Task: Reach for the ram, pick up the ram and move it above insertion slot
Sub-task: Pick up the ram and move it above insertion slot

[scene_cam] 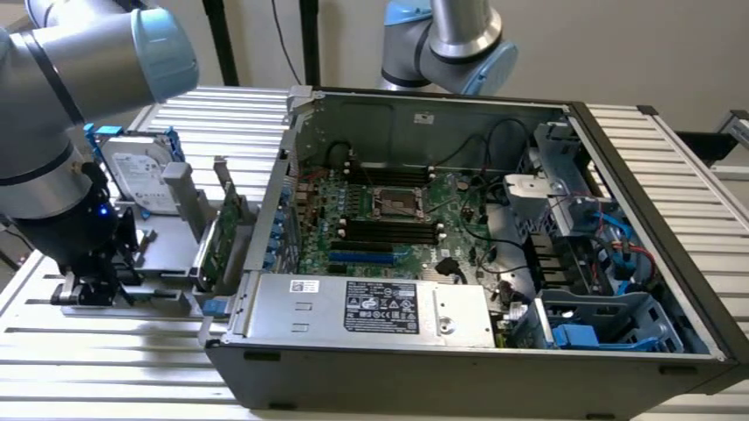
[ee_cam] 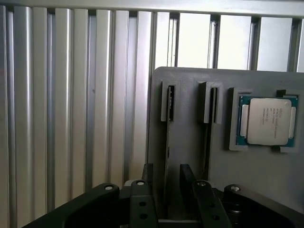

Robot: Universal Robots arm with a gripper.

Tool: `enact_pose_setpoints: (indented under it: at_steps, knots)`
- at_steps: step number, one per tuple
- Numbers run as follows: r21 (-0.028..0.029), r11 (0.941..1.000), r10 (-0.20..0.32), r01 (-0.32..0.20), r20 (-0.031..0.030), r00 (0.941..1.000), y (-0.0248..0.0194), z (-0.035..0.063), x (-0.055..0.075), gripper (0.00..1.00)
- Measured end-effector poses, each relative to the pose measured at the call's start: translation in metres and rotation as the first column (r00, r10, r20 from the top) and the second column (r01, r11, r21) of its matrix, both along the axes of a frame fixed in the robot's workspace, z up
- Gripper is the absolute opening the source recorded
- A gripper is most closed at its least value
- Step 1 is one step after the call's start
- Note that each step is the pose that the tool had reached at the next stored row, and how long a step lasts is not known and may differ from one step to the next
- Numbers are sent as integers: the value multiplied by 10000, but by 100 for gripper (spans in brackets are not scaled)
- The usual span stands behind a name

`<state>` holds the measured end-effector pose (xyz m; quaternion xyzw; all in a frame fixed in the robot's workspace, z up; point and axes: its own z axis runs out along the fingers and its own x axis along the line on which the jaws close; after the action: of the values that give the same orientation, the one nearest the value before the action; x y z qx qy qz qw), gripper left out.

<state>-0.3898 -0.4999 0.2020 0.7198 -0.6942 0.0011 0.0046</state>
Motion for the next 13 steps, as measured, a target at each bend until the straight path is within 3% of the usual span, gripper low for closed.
enact_pose_setpoints:
  at_steps: [5,8,13]
  knots:
    - [-2,10000,0,0,-4,10000,-1,-16,0,36]
    - [0,10000,0,0,-2,10000,0,-17,1,22]
    - [0,10000,0,0,-2,10000,-1,-18,4,13]
